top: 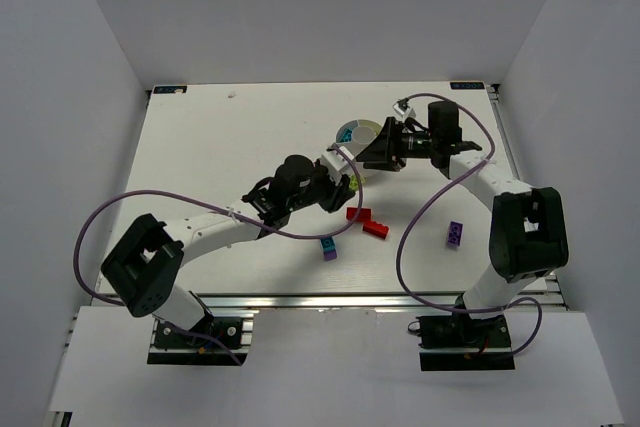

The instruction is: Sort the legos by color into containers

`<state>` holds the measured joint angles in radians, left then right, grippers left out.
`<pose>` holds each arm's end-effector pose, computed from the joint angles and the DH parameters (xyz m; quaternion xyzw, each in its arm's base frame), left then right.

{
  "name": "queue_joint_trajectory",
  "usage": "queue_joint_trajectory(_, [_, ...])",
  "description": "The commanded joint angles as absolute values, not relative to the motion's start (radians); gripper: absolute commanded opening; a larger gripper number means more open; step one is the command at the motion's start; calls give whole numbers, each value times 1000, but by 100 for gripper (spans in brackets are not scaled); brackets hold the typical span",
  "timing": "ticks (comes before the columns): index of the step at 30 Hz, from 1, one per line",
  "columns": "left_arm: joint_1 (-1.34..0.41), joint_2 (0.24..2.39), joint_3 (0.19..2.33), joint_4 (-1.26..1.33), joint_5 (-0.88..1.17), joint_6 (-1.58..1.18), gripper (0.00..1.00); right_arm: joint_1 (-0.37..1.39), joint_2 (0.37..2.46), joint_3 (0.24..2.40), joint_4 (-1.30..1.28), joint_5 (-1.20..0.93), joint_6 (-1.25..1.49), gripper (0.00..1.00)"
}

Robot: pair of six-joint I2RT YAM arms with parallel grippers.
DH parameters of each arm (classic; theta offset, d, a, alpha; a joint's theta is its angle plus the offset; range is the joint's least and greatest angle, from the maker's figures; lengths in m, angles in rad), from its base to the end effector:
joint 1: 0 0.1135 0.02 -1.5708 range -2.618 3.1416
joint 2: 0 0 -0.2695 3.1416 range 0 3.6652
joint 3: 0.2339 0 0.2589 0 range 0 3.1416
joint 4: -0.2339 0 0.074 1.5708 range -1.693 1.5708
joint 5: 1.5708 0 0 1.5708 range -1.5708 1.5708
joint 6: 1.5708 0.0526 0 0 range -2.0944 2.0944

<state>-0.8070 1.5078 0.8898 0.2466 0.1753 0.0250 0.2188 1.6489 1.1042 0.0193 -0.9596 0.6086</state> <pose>0.2426 -0.2666 0.2398 0.3775 0.7322 -0.2811 0.4923 0.3593 0.1240 0.2507 -0.0772 0.7987 0.5443 0.2447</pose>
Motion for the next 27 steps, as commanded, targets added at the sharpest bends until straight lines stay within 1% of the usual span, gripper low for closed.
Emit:
queue_joint_trajectory(1, [-813, 1454, 882, 278, 155, 11, 6, 239, 1634, 1157, 26, -976, 655, 66])
queue_joint_trajectory(4, [-811, 1456, 887, 275, 153, 11, 6, 256, 1646, 1170, -58, -956, 605, 65])
queue_joint_trajectory(8, [-813, 1457, 893, 267, 149, 12, 6, 271, 1648, 1161, -78, -950, 592, 60])
queue_joint_trajectory(14, [-811, 1456, 897, 264, 117, 26, 6, 285, 1655, 1206, -158, -922, 532, 58])
queue_joint_trajectory(18, [-811, 1454, 908, 261, 89, 37, 6, 290, 1663, 1219, -176, -916, 522, 55])
queue_joint_trajectory(20, [-813, 1460, 916, 258, 75, 43, 6, 290, 1663, 1223, -182, -917, 519, 52])
queue_joint_trajectory(27, [-813, 1477, 946, 258, 60, 54, 6, 291, 1674, 1230, -201, -913, 511, 51])
